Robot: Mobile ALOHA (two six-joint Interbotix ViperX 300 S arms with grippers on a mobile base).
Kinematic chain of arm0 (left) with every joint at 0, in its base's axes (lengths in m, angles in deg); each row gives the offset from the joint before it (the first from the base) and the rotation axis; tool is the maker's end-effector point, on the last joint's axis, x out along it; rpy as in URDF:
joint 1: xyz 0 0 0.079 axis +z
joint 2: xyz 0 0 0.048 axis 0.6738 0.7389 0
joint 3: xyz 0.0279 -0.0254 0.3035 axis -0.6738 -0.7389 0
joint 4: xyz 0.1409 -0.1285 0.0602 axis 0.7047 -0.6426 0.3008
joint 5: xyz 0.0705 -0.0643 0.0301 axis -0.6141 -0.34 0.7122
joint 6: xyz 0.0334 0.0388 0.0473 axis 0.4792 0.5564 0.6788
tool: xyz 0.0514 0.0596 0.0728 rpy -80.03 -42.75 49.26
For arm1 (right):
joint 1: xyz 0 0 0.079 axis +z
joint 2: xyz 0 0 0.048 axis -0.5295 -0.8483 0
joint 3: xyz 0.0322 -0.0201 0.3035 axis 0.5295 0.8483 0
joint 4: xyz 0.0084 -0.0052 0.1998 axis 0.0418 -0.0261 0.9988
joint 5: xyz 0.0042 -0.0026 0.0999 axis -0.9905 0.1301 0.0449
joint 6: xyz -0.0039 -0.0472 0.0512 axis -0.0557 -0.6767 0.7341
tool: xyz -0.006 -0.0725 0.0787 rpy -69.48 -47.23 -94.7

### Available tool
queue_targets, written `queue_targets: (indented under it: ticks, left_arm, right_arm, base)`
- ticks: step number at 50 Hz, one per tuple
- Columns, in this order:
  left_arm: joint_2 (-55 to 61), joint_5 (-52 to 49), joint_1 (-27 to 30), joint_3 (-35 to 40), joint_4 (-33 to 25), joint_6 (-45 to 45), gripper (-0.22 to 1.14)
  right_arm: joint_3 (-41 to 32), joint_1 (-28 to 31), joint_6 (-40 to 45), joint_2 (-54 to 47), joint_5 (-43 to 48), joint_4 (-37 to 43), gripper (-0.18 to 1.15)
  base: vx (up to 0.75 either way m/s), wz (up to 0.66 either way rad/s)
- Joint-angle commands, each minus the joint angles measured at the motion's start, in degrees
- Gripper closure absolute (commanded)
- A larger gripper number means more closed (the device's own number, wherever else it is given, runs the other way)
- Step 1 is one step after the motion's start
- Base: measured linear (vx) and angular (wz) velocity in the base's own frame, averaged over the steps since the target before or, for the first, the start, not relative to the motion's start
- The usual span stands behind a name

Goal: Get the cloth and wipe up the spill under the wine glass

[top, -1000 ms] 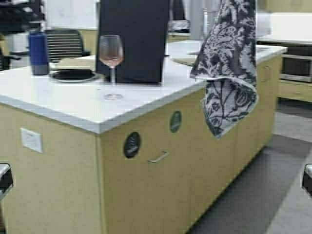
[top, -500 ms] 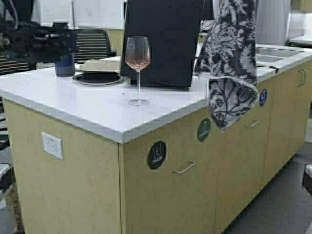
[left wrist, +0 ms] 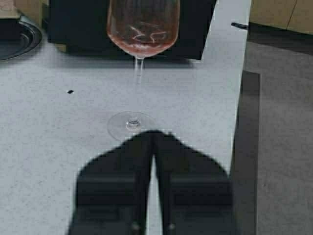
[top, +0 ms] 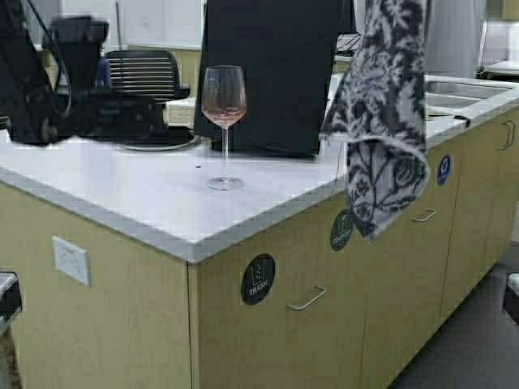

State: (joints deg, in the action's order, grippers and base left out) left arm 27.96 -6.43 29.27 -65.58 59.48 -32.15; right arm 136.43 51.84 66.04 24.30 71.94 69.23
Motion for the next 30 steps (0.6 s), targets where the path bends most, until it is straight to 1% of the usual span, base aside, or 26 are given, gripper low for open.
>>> queue_targets:
  ticks: [1, 9, 14, 23, 30]
  left_arm:
    - [4.22, 5.98, -0.09, 1.23, 1.23, 0.53, 0.28]
    - [9.84, 12.66, -0.09, 1.67, 2.72, 1.49, 0.04]
    - [12.57, 14.85, -0.09, 2.20, 2.81, 3.16, -0.06]
    - [16.00, 16.96, -0.18, 4.48, 4.57, 7.91, -0.07]
    - [17.40, 16.96, -0.44, 6.33, 5.80, 8.17, -0.07]
  right_arm:
    - [-0.88, -0.09, 0.00, -1.05, 0.97, 0.00, 0.91]
    - [-0.97, -0.09, 0.00, -3.69, 0.97, 0.00, 0.91]
    - [-1.32, -0.09, 0.18, -4.75, 0.97, -0.09, 0.91]
    - [-1.14, -0.09, 0.18, -4.75, 0.97, -0.09, 0.91]
    - [-1.14, -0.09, 0.18, -4.66, 0.97, -0.09, 0.91]
  base:
    - [0.16, -0.05]
    - [0.16, -0.04]
    - [0.15, -0.03]
    - [0.15, -0.03]
    - [0.15, -0.03]
